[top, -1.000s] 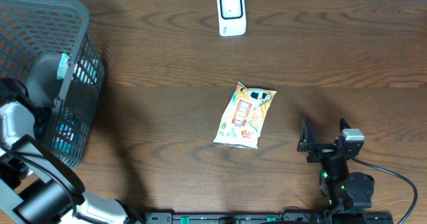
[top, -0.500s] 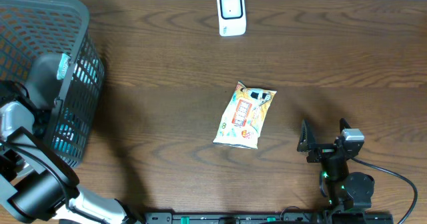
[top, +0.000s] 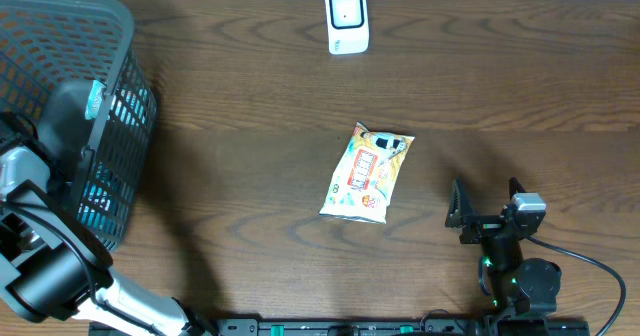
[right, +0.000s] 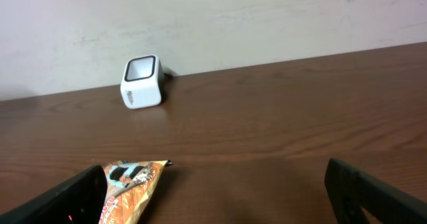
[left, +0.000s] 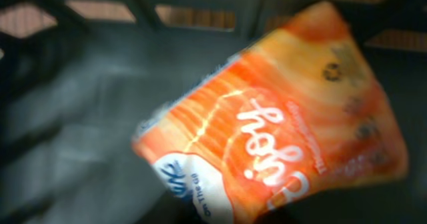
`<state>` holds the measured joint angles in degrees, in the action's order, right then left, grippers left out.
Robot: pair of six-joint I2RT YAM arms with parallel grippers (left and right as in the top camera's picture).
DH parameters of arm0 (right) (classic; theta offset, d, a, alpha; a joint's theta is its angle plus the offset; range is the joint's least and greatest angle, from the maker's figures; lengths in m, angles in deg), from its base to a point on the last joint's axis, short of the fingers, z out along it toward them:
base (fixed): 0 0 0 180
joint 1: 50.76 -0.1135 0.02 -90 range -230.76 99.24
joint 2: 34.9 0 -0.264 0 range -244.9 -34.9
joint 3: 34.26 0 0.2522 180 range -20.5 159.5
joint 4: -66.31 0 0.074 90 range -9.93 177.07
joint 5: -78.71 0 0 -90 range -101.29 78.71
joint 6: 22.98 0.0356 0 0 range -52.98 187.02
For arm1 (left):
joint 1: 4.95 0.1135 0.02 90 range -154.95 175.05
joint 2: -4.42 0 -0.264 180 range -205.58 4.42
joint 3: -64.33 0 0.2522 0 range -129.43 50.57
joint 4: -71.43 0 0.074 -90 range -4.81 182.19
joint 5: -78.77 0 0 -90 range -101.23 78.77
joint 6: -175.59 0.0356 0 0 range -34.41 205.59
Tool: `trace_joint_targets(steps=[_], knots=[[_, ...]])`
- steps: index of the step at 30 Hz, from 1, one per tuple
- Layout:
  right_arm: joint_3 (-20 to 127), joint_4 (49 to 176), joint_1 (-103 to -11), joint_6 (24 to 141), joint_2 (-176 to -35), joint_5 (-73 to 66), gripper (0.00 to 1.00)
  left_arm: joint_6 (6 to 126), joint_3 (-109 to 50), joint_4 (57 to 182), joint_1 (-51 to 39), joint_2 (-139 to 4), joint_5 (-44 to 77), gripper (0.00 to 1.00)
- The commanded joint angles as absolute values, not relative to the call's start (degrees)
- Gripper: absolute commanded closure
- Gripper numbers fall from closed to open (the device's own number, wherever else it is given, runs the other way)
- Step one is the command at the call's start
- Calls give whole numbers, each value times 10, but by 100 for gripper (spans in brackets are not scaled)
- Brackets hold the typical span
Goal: Scan the item barcode
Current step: 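Reach the left gripper into the basket and grasp the orange pack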
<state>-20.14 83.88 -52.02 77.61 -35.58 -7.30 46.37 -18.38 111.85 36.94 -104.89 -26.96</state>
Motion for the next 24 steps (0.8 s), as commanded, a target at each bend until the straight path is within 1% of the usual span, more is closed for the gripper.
trace_joint_targets(steps=[1, 5, 10, 14, 24], knots=[[-202, 841, -523, 770, -352, -78, 1, 490, -170, 1127, 372, -1098, -281, 92], [-202, 841, -523, 770, -352, -78, 1, 491, -170, 1132, 372, -1102, -281, 93], [-202, 841, -523, 770, -352, -78, 1, 526, -170, 1139, 366, -1096, -238, 93], [-202, 841, -523, 770, -352, -78, 1, 526, -170, 1153, 358, -1077, -232, 93], [-202, 841, -523, 770, -352, -78, 1, 530, -170, 1173, 344, -942, -232, 93]])
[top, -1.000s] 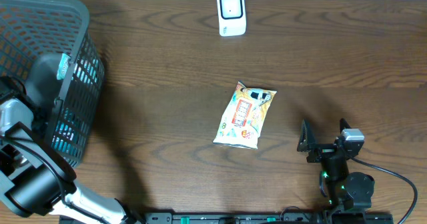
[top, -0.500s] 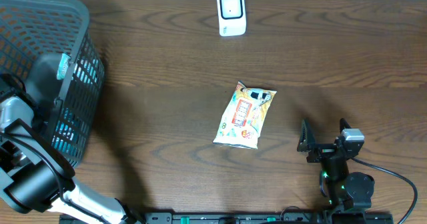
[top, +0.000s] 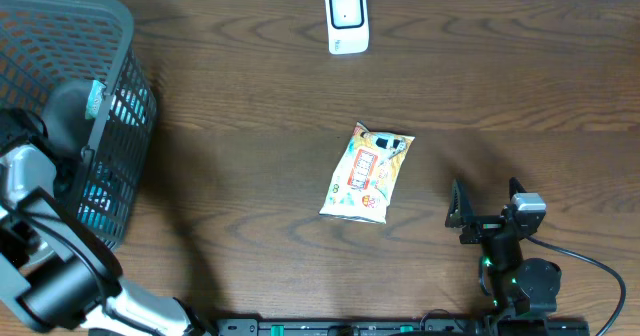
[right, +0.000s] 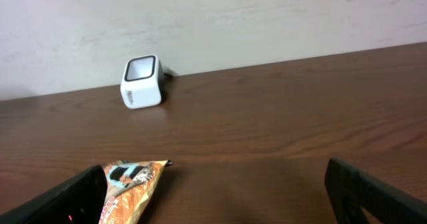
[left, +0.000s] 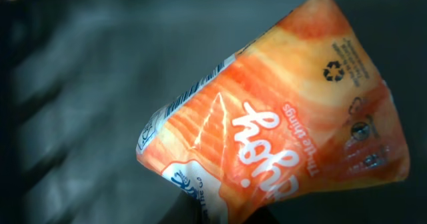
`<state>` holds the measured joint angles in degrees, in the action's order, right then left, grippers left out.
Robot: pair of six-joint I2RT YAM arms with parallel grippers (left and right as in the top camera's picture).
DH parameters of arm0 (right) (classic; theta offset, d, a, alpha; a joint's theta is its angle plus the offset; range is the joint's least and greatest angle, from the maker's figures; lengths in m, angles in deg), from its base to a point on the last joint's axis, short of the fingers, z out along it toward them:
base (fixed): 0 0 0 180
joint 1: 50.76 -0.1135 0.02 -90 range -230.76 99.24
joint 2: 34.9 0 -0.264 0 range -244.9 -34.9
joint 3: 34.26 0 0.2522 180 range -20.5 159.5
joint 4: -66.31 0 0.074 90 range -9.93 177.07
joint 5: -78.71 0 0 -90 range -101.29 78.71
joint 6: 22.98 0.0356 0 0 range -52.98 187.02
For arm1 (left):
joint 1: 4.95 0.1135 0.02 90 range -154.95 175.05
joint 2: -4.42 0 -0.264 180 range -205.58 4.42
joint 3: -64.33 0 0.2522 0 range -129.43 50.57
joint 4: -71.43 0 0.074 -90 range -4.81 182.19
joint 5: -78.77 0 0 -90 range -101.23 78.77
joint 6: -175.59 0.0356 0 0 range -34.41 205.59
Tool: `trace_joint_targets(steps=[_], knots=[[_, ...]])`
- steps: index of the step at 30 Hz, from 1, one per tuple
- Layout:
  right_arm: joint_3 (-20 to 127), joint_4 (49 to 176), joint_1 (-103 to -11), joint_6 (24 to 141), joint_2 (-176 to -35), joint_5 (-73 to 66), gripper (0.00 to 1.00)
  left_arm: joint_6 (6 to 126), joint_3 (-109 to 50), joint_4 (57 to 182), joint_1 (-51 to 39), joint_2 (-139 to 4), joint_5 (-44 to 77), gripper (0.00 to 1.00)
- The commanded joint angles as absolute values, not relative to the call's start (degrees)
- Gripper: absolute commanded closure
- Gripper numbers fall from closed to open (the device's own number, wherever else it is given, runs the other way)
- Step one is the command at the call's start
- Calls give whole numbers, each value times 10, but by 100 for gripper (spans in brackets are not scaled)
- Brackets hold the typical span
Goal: Scan the item barcode
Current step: 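Reach the left gripper into the basket and grasp the orange pack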
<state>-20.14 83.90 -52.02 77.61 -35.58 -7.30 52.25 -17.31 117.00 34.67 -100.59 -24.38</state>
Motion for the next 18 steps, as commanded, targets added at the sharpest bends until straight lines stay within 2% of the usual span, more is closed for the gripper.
trace_joint_targets(steps=[1, 6, 18], knots=[[-202, 841, -523, 770, -352, -78, 1, 530, -170, 1174, 344, -923, -231, 93], [-202, 841, -523, 770, -352, -78, 1, 531, -170, 1168, 344, -831, -179, 93], [-202, 841, -523, 770, -352, -78, 1, 560, -170, 1136, 337, -679, 102, 93]])
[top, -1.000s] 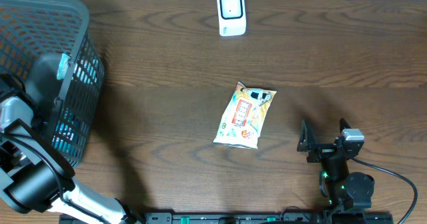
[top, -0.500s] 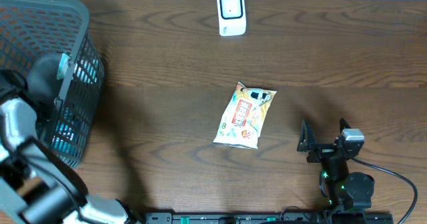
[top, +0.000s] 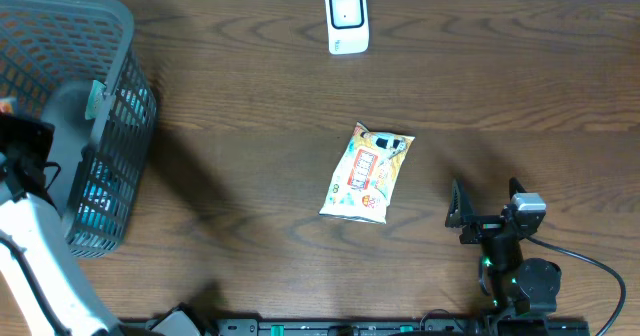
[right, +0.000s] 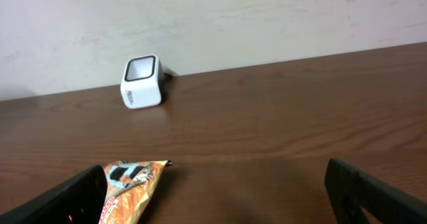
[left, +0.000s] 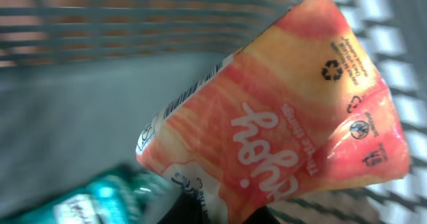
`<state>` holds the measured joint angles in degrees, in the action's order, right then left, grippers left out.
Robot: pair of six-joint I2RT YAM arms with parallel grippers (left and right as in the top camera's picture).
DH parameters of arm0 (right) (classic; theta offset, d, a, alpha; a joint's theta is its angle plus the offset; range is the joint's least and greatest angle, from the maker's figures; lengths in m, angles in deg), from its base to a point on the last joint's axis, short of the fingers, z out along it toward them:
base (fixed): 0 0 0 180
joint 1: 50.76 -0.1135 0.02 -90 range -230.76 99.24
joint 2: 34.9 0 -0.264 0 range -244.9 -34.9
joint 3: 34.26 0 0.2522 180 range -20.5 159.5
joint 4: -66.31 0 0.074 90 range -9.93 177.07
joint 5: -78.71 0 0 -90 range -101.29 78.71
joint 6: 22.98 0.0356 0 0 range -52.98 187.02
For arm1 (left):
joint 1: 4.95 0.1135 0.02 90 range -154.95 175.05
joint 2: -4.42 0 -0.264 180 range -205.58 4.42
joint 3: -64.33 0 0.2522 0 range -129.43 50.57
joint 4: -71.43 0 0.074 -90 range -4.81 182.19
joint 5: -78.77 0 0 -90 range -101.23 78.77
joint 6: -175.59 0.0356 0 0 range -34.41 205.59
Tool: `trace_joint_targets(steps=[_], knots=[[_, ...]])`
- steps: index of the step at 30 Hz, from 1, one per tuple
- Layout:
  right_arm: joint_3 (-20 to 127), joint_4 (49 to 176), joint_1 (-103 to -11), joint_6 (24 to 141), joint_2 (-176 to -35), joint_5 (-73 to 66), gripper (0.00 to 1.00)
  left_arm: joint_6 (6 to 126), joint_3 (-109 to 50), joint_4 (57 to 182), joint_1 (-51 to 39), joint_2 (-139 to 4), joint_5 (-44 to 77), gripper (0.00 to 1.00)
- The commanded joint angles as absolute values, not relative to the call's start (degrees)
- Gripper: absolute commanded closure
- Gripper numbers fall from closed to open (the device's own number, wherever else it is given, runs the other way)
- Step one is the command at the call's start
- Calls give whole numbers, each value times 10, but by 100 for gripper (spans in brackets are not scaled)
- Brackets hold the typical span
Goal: Scan the item barcode
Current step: 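Reach the left gripper into the basket and grasp the orange pack, then carry the orange pack with the left gripper and set it beside the bag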
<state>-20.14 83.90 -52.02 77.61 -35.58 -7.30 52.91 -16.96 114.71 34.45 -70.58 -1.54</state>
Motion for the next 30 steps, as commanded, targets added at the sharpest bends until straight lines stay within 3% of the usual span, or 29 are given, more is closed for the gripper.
trace_joint_targets(steps=[1, 10, 20, 30], knots=[[-202, 841, -523, 770, -352, -78, 1, 567, -170, 1133, 333, -671, 121, 93], [-202, 841, -523, 770, -352, -78, 1, 586, -170, 1131, 227, -602, 199, 93], [-202, 841, -523, 770, -352, -78, 1, 786, -170, 1144, -48, -608, 243, 93], [-202, 841, -523, 770, -352, -78, 1, 847, -139, 1164, -222, -699, 98, 93]])
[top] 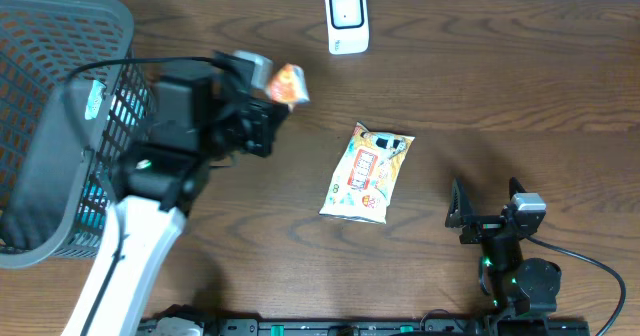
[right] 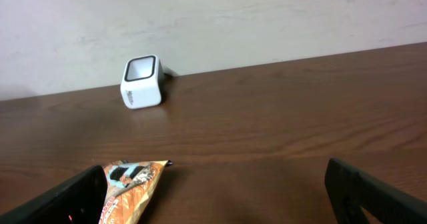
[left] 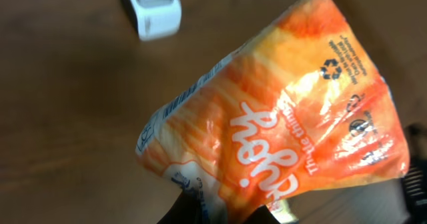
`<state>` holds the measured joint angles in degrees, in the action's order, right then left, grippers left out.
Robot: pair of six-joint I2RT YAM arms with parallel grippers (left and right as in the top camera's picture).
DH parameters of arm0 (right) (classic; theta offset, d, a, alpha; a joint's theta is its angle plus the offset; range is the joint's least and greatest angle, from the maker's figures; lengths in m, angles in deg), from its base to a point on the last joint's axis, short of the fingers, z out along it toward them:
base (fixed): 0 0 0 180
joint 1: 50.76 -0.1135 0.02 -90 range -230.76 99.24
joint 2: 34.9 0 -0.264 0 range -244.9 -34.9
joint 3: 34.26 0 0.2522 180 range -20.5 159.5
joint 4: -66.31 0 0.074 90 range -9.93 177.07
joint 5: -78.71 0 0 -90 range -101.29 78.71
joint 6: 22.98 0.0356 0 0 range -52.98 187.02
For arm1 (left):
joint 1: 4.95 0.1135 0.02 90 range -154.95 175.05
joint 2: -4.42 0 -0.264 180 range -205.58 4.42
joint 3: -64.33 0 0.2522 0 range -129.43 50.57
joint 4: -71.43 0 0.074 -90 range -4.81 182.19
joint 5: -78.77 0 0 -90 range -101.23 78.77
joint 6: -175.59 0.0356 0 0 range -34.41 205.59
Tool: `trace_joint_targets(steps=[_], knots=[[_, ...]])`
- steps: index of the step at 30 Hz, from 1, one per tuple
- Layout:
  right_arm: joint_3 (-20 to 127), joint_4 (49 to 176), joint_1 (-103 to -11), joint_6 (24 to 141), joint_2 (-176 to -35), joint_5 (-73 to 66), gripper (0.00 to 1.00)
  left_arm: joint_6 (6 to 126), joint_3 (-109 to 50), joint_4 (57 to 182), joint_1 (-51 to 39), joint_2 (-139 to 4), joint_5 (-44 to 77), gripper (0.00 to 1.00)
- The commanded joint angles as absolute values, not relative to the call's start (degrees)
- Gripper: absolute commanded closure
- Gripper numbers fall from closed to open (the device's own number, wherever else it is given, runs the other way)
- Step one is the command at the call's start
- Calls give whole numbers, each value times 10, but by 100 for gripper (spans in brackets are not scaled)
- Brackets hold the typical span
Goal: Scan the item barcode
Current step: 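Carry the orange pack with the left gripper and set it beside the bag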
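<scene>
An orange tissue pack (top: 288,83) hangs above the table, left of and nearer than the white scanner (top: 347,20). My left gripper (top: 273,96) is shut on the pack's lower end. In the left wrist view the pack (left: 280,117) fills the frame over my left gripper (left: 220,209), a barcode strip (left: 193,94) runs along its left edge, and the scanner (left: 152,7) lies at the top. My right gripper (top: 485,204) rests open near the front right, seen again as the right gripper (right: 213,184) with nothing between its fingers.
A yellow-orange snack bag (top: 367,172) lies flat mid-table, its corner (right: 130,184) beside my right gripper's left finger. A grey mesh basket (top: 60,36) holding more packets stands at the far left. The scanner (right: 141,81) stands by the back wall.
My left arm has come from the basket at the far left to the table's middle, carrying the orange pack, which now hangs near the scanner. The right arm has not moved.
My left gripper held the orange pack down inside the basket. Then the pack stood against the basket's mesh wall, higher up. Now it is out of the basket and over the table by the scanner. The right gripper stayed open and still throughout.
</scene>
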<state>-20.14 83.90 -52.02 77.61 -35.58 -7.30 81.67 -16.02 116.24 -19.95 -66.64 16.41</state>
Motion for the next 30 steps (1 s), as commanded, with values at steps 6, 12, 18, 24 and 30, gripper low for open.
trace_joint_targets(steps=[6, 12, 18, 24, 30], knots=[[-202, 841, -523, 770, -352, -78, 1, 847, -111, 1155, -247, -798, 83, 93], [-202, 841, -523, 770, -352, -78, 1, 818, -94, 1115, -253, -909, 84, 93], [-202, 841, -523, 770, -352, -78, 1, 801, -94, 1097, -271, -1002, 84, 93], [-202, 841, -523, 770, -352, -78, 1, 799, -94, 1073, -311, -1060, 84, 93], [-202, 841, -523, 770, -352, -78, 1, 784, -94, 1063, -334, -1073, 55, 73]])
